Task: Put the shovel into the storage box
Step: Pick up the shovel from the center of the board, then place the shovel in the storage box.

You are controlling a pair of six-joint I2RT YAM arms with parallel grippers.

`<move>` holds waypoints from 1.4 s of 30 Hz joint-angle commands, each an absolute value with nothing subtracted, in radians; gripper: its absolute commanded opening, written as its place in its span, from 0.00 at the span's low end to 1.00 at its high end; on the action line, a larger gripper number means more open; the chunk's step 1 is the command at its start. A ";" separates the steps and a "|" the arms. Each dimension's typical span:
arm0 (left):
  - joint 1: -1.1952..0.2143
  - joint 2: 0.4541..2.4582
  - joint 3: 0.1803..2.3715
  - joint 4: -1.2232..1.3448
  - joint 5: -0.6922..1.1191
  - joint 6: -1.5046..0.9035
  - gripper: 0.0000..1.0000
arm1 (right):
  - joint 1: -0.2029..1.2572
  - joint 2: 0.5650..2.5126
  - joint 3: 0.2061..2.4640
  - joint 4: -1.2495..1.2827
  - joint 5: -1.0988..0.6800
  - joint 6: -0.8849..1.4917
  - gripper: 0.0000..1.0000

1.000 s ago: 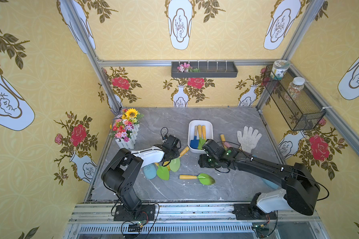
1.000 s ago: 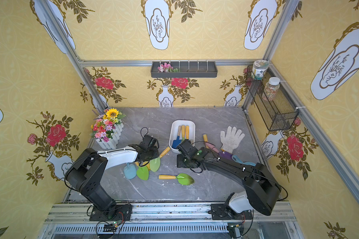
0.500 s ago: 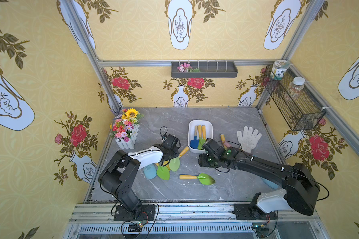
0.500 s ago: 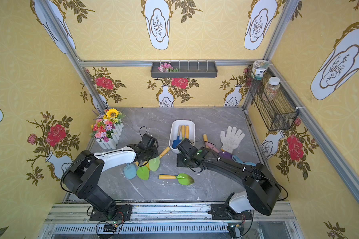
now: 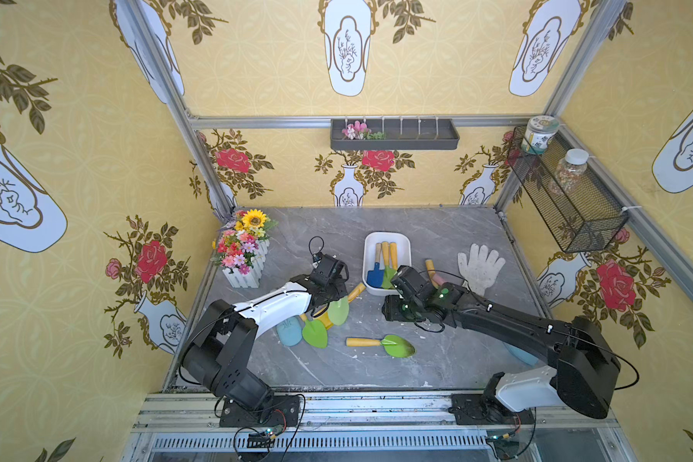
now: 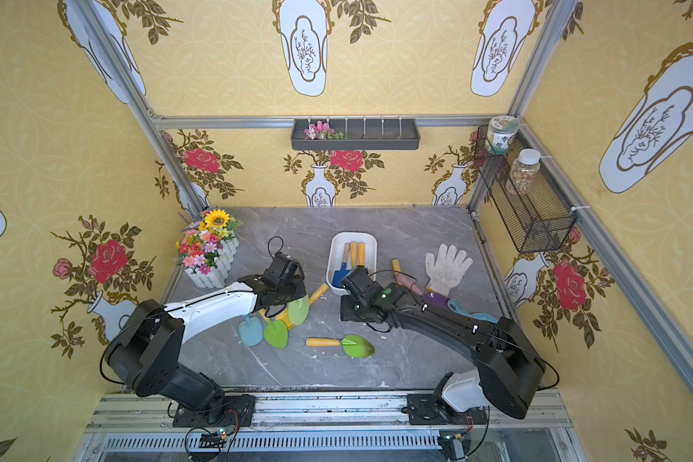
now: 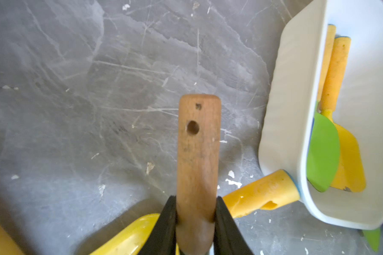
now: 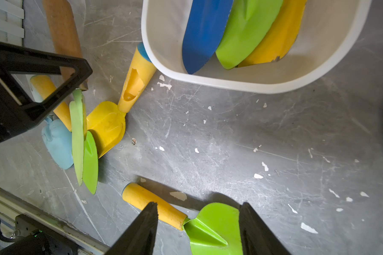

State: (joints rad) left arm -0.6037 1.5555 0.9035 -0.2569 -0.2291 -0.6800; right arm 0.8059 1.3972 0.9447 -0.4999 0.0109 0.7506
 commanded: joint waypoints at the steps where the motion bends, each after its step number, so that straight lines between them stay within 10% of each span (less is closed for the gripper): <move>1: -0.609 1.550 0.926 -0.271 -0.214 -0.660 0.19 | 0.800 1.383 0.939 -0.502 0.032 0.747 0.62; 42: -0.665 1.938 1.516 -0.354 -0.125 -0.521 0.19 | 0.684 1.252 0.820 -0.516 -0.005 0.761 0.62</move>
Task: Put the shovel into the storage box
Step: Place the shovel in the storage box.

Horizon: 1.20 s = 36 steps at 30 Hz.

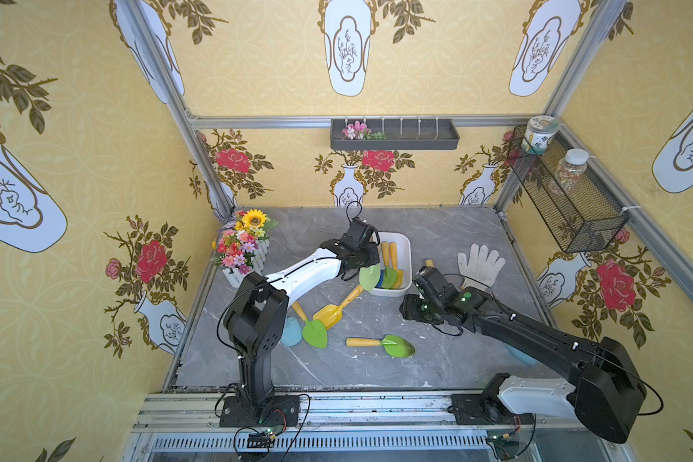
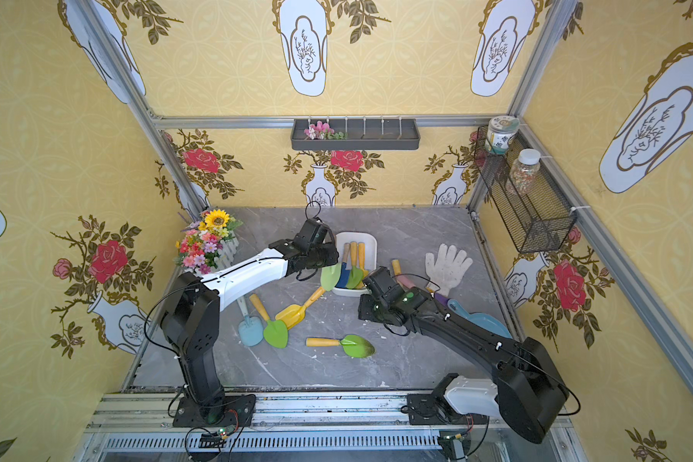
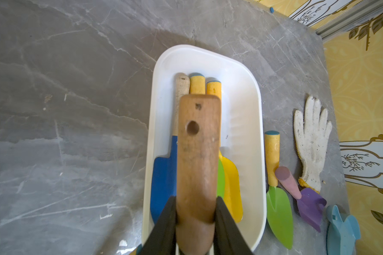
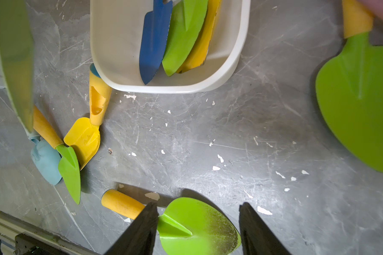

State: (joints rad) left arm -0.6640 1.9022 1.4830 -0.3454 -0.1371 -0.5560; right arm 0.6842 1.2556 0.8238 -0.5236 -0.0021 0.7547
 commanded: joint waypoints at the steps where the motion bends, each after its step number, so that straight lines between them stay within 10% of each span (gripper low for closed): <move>1: -0.665 1.956 1.540 -0.364 -0.128 -0.513 0.19 | 0.684 1.253 0.819 -0.516 -0.005 0.764 0.62; 36: -0.675 2.263 1.776 -0.374 -0.238 -0.374 0.28 | 0.683 1.275 0.845 -0.539 0.000 0.754 0.62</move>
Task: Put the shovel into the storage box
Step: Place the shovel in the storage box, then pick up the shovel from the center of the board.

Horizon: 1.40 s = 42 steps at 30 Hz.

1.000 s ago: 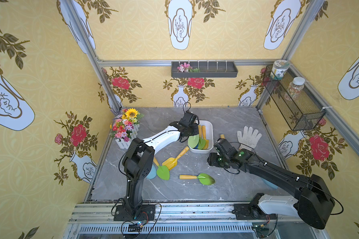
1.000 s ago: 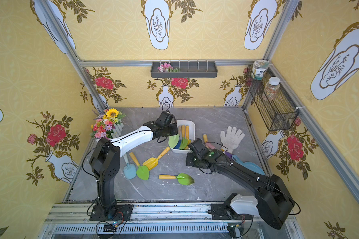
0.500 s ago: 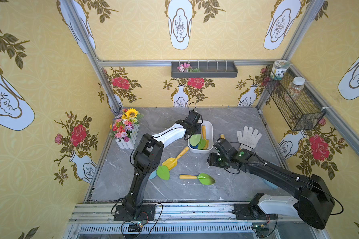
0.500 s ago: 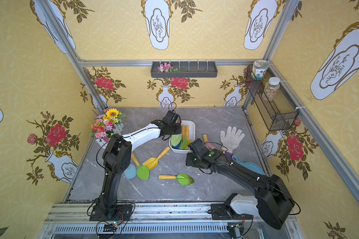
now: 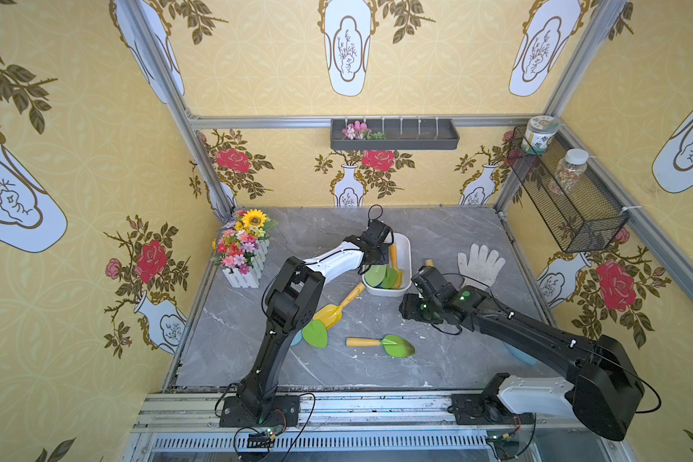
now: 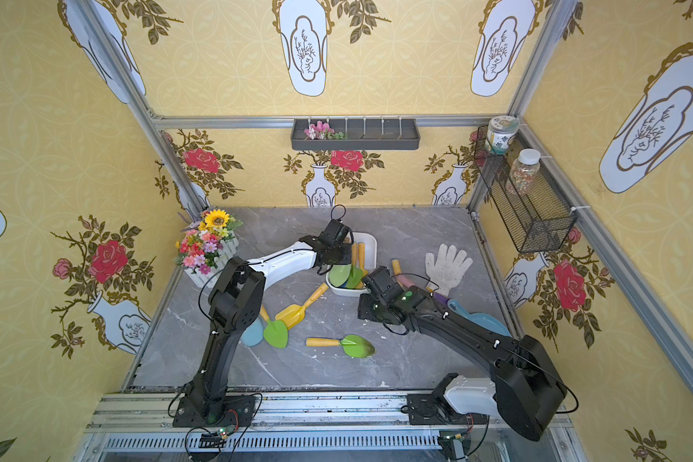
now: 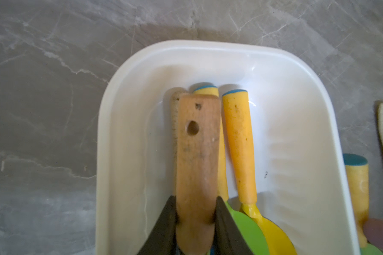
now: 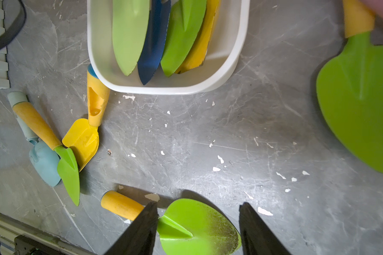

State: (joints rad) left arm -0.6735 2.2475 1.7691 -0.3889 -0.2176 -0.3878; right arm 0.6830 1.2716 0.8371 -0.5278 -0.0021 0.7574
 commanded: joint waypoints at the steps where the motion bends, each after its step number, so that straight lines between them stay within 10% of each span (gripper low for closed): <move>1: -0.675 2.263 1.775 -0.374 -0.241 -0.374 0.29 | 0.683 1.275 0.844 -0.539 0.000 0.755 0.62; 42: -0.690 1.736 1.243 -0.249 -0.140 -0.522 0.45 | 0.673 1.297 0.907 -0.561 0.000 0.714 0.64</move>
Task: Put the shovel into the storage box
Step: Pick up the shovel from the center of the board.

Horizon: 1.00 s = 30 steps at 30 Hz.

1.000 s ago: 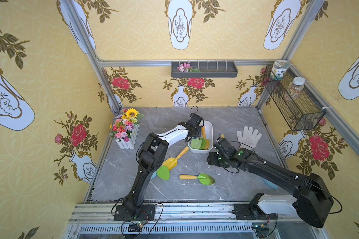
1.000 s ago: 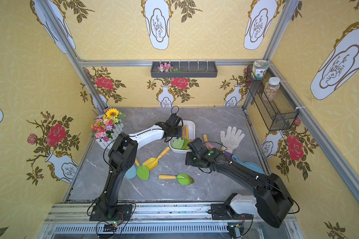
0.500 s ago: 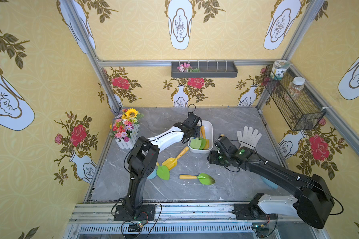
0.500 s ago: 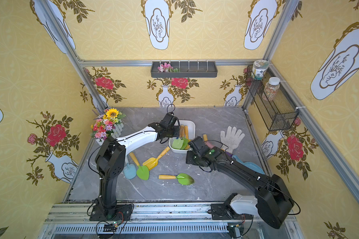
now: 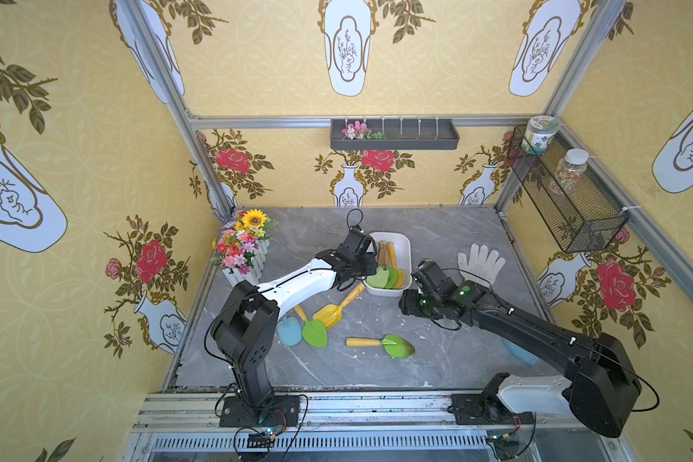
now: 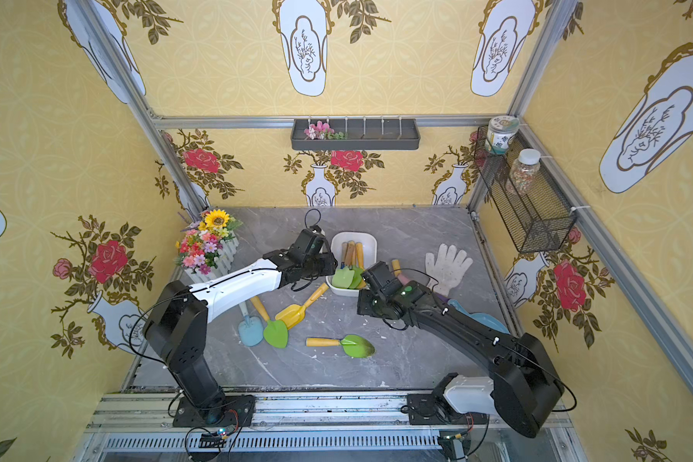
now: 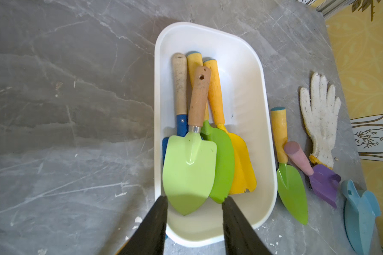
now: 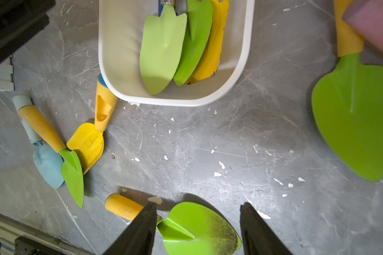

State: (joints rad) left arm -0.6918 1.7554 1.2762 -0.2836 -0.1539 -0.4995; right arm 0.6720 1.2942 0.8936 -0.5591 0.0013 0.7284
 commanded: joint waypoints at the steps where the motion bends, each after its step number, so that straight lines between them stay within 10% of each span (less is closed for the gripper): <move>1: -0.690 1.723 1.227 -0.245 -0.140 -0.528 0.45 | 0.673 1.299 0.909 -0.561 0.000 0.713 0.64; 30: -0.692 1.387 0.777 -0.152 -0.103 -0.601 0.56 | 0.686 1.388 0.974 -0.560 -0.027 0.676 0.67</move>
